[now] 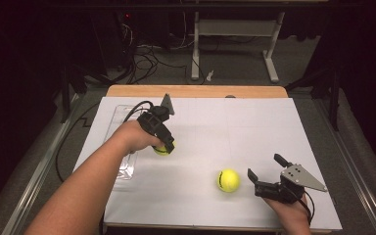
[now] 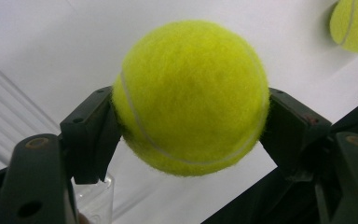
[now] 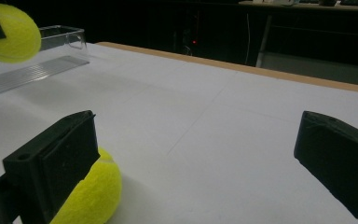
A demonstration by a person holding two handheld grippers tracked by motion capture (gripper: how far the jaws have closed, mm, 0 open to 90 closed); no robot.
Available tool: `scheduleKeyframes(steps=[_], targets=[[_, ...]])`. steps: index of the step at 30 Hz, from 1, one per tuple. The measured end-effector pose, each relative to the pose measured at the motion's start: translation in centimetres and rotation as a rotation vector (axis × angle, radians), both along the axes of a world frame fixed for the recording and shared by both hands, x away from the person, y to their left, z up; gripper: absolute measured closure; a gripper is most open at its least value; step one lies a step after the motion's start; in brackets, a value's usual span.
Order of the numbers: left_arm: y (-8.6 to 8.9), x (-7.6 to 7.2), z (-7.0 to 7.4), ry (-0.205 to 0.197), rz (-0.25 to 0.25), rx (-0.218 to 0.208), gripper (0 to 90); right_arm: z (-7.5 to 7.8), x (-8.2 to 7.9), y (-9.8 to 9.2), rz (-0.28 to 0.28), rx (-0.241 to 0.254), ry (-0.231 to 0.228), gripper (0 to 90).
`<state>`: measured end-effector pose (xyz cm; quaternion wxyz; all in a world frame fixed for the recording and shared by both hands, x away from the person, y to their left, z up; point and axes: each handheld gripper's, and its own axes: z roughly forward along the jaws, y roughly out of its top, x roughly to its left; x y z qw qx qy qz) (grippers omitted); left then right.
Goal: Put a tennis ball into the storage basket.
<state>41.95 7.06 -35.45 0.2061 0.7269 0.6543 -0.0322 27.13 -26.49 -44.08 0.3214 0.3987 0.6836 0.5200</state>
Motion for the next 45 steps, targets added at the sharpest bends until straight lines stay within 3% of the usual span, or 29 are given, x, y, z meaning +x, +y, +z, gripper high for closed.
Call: scheduleKeyframes(steps=[20,45], targets=[[2.2,-0.5,1.1,-0.003,0.007,0.004,26.6,-0.1,0.0,0.1,-0.001,-0.008,0.000,0.4],[7.0,-0.7,1.7,-0.017,0.088,0.024,26.6,-0.1,0.0,0.3,0.002,-0.018,-0.001,0.4]])
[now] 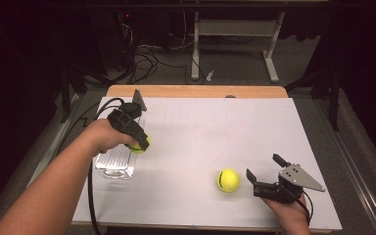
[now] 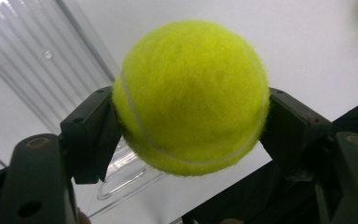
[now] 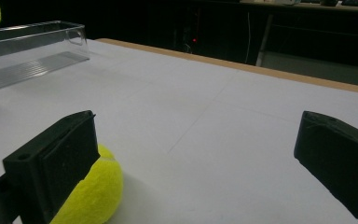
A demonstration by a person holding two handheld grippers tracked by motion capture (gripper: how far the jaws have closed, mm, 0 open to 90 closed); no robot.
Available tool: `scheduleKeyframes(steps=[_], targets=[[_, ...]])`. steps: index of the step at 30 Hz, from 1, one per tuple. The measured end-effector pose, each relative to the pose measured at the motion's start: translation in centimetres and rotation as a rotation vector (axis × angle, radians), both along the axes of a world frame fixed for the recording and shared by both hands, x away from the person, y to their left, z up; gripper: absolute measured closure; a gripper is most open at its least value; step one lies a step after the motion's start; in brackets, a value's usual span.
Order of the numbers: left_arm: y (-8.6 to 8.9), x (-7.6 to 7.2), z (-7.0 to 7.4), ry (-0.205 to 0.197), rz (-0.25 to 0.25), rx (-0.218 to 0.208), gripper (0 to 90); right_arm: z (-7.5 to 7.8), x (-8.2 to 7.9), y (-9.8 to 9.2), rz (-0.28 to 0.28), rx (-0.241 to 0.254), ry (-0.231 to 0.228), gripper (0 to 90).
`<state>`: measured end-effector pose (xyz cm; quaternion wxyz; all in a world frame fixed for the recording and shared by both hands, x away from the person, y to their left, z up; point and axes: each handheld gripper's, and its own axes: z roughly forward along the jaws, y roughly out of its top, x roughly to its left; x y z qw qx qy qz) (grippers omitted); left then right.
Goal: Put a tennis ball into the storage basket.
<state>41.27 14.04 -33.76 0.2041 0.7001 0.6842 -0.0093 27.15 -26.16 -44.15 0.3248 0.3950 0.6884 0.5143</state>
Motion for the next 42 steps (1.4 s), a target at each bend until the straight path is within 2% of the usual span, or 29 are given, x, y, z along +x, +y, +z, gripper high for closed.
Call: scheduleKeyframes(steps=[20,32,42], targets=[[4.0,-0.2,0.4,-0.010,0.068,0.011,26.6,0.0,0.0,0.1,0.000,-0.006,0.002,0.4],[5.3,-0.2,0.1,-0.012,0.098,0.036,26.6,-0.1,0.0,0.2,-0.001,-0.007,0.004,0.4],[5.8,-0.5,-0.4,-0.002,0.101,0.053,26.5,-0.1,0.1,0.2,0.003,-0.007,0.007,0.4]])
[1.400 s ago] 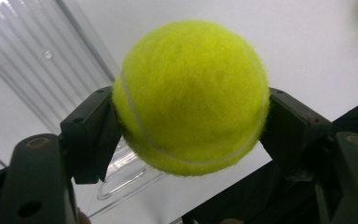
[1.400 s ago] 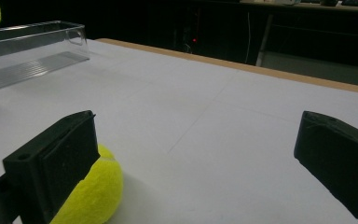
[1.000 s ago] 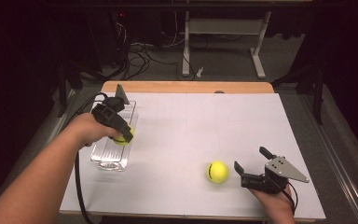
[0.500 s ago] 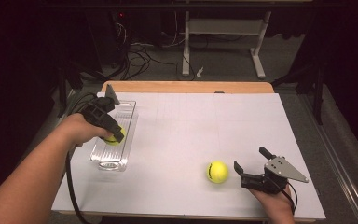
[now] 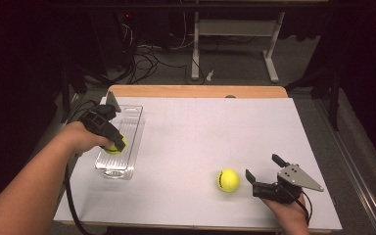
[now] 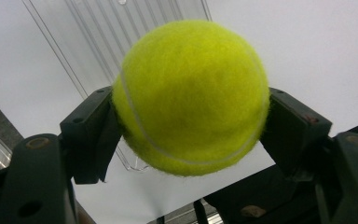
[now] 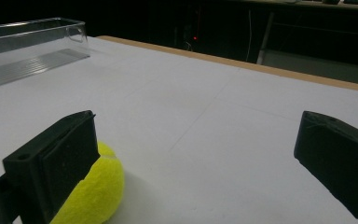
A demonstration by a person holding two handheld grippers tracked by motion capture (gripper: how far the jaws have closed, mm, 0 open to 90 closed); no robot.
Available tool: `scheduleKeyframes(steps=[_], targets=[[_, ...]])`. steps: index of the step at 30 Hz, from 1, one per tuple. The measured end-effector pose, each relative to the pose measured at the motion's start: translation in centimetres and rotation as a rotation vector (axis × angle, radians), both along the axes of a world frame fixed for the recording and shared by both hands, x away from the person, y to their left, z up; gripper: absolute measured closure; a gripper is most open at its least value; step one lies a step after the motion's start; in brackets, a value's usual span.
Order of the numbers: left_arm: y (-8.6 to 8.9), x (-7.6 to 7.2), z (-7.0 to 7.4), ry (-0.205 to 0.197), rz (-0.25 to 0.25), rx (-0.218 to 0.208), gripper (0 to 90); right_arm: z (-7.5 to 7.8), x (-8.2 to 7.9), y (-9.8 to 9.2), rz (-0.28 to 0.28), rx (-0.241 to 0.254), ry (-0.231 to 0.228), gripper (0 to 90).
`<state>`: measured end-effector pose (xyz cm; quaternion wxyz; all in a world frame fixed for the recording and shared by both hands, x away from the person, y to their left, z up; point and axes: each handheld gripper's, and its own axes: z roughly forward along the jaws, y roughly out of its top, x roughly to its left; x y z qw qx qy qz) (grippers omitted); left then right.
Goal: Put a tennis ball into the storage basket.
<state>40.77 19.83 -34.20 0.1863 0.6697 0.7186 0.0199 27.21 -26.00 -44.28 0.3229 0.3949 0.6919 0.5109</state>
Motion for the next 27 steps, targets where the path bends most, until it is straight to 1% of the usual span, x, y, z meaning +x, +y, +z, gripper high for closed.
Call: scheduleKeyframes(steps=[8,11,18,23,27], targets=[[0.2,-0.5,-0.6,0.009,-0.006,0.025,26.5,-0.1,0.0,0.0,-0.001,0.001,0.001,0.4],[0.2,-0.5,-0.7,0.009,-0.004,0.023,26.5,0.0,0.0,0.0,-0.002,0.000,0.001,0.4],[0.3,-0.6,-1.6,0.016,0.002,0.038,26.5,-0.1,0.0,0.1,0.000,-0.001,0.002,0.4],[0.1,-0.7,-2.2,0.028,-0.008,0.043,26.4,-0.1,0.0,0.0,-0.001,-0.001,0.001,0.4],[0.1,-0.7,-2.5,0.028,-0.012,0.045,26.4,0.0,0.0,0.0,-0.002,-0.001,0.001,0.4]])
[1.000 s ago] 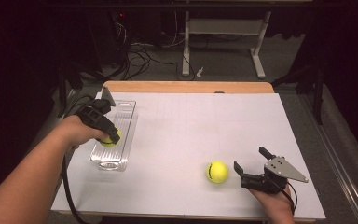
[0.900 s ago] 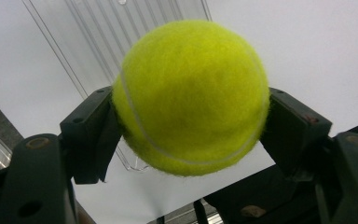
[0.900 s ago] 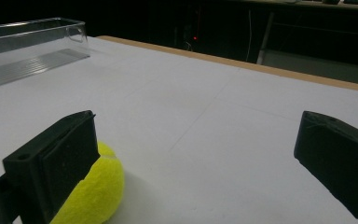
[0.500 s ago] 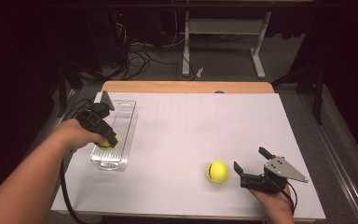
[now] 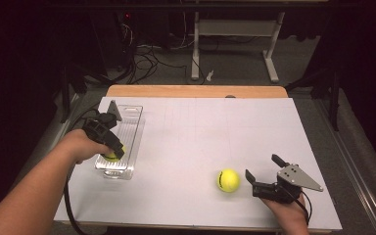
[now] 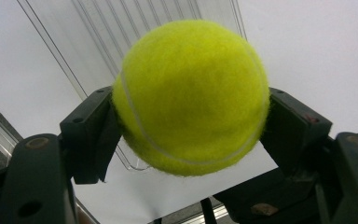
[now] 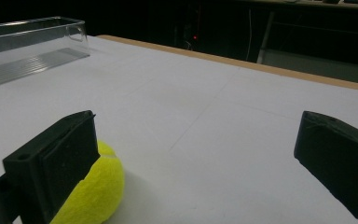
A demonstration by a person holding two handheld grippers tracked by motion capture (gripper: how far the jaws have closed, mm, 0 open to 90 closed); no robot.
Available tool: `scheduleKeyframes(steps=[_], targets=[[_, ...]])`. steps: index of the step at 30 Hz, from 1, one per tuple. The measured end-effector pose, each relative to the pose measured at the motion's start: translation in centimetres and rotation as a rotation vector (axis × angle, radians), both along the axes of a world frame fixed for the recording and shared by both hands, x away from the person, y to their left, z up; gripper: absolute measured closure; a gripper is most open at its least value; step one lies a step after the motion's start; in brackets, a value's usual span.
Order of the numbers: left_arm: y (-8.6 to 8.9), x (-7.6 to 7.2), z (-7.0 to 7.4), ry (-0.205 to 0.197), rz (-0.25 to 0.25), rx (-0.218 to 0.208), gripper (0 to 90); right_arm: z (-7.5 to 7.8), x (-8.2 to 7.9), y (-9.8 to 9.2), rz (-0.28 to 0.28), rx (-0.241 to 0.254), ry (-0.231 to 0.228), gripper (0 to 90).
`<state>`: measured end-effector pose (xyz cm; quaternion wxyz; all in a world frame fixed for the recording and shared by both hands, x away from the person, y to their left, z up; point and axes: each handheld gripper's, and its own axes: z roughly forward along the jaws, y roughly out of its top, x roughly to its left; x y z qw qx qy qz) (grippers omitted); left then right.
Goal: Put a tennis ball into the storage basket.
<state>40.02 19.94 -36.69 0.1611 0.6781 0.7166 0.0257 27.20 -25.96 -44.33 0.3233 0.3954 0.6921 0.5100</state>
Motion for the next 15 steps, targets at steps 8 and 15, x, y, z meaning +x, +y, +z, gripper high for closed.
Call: scheduleKeyframes(steps=[8,15], targets=[[0.2,-0.1,-0.9,0.014,0.007,0.003,26.4,0.0,0.0,0.0,0.000,0.001,0.000,0.4],[0.4,0.0,-1.6,0.015,0.015,0.003,26.3,0.0,0.0,0.1,0.003,-0.003,-0.001,0.4]])
